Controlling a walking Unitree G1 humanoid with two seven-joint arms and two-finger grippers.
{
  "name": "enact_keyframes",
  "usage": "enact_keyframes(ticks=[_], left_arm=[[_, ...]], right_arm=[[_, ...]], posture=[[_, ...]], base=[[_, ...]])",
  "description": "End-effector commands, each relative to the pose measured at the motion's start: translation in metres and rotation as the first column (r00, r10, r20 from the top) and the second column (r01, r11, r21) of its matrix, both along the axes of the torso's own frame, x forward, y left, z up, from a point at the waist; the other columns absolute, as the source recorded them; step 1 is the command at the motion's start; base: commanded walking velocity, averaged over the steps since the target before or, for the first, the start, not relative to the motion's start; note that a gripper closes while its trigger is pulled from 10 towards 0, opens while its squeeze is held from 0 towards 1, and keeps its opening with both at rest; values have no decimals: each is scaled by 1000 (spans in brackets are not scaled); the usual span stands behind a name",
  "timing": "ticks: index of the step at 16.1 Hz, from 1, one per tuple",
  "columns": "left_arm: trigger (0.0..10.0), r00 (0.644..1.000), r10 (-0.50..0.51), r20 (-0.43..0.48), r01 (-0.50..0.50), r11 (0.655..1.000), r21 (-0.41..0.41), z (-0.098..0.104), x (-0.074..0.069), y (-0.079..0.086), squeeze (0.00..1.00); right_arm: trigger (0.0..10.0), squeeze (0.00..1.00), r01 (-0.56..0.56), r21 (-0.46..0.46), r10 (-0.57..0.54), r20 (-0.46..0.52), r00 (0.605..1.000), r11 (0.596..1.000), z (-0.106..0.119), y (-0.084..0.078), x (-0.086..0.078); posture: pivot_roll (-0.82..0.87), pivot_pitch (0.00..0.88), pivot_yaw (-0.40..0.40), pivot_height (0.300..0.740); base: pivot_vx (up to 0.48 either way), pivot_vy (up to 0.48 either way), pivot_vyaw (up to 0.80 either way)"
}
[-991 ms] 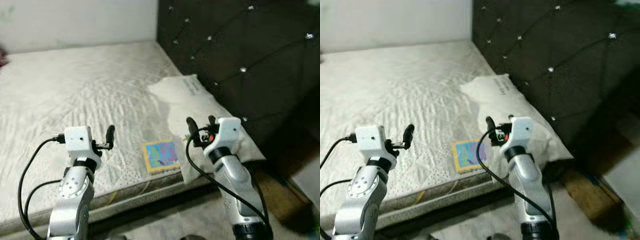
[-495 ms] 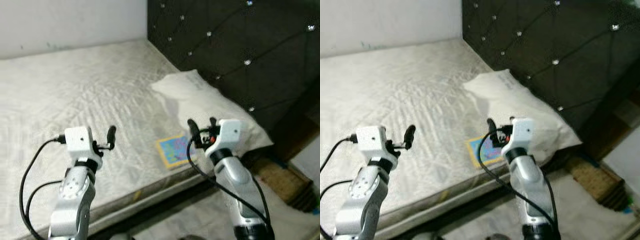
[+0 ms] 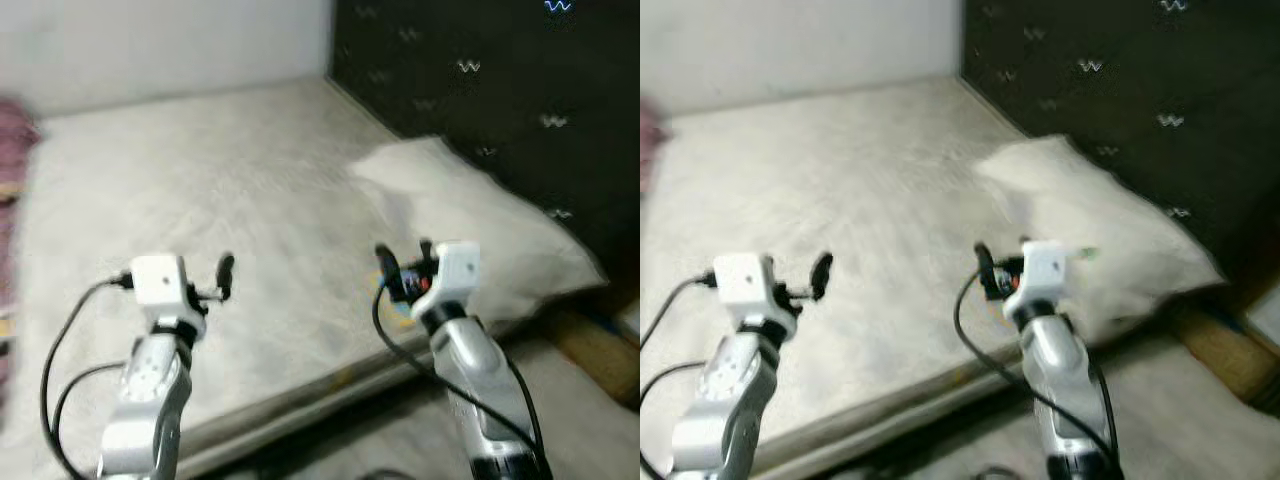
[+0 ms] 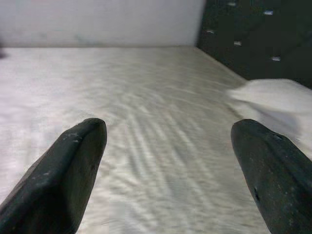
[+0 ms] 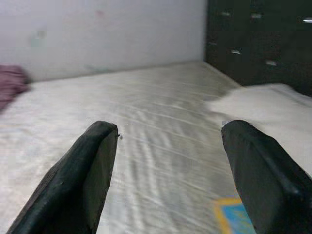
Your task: Clean up the room
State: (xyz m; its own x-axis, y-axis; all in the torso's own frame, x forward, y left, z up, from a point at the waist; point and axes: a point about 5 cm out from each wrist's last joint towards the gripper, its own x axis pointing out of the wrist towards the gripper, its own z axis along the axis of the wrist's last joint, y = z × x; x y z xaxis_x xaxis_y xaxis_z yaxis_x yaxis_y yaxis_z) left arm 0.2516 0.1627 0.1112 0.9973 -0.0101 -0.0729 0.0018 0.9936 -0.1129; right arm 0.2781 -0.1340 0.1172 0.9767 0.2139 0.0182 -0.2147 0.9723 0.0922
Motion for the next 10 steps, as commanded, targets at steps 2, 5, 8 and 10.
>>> enact_keyframes(ticks=[2,5,8,10], left_arm=[[10000,1000,-15,-1,15,1000,-7,0,0,-5,0],[10000,1000,-14,1,14,1000,-6,1,1,-4,0],[10000,1000,-9,7,9,1000,-2,1,1,-4,0],[10000,1000,-18,11,18,1000,-5,2,2,-4,0]], right_arm=[[10000,0,18,-2,-18,-1,1000,1000,0,-7,0],[10000,0,28,18,-28,-12,1000,999,-1,-8,0],[10000,0,18,4,-18,1,1000,1000,1,-6,0],[10000,0,11,-2,-11,5,1000,1000,1,-5,1]], posture=[[10,47,0,740],[12,46,1,740],[13,44,1,740],[13,42,1,740]], base=[[0,480,0],[0,480,0],[0,111,0],[0,238,272]])
